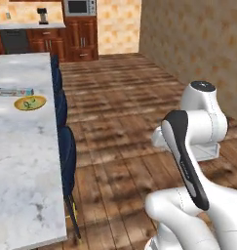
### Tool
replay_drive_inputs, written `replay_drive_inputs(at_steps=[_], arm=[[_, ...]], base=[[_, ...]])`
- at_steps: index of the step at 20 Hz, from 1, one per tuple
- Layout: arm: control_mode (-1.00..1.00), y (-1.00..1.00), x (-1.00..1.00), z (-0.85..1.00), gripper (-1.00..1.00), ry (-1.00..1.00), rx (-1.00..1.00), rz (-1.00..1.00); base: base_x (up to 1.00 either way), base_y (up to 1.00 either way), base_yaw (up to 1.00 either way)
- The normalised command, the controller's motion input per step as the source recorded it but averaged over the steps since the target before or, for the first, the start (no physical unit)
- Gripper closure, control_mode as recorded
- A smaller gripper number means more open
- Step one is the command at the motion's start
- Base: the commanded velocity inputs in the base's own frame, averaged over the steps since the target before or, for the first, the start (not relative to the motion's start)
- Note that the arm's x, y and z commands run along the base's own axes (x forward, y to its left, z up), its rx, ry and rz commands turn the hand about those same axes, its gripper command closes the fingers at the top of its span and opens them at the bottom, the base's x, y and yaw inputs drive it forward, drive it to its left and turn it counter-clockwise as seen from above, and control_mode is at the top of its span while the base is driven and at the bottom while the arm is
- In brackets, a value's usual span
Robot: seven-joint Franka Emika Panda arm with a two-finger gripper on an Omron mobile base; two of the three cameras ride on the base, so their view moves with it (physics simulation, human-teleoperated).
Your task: Retrieve the tupperware and aluminum foil from the cabinet and place them on the dining counter near the plate with lemon wedge and fish to prepare for storing leftovers.
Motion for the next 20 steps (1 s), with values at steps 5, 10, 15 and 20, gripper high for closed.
replay_drive_inputs(at_steps=[5, 10, 15, 20], arm=[[1.00, 0.00, 0.00, 0.00, 1.00, 0.00, 0.00, 0.00], [1.00, 0.00, 0.00, 0.00, 1.00, 0.00, 0.00, 0.00], [1.00, 0.00, 0.00, 0.00, 1.00, 0.00, 0.00, 0.00], [1.00, 0.00, 0.00, 0.00, 1.00, 0.00, 0.00, 0.00]], base=[[0.96, -0.47, 0.65], [0.95, -0.42, 0.68], [0.95, -0.40, 0.69], [0.92, -0.41, 0.70]])
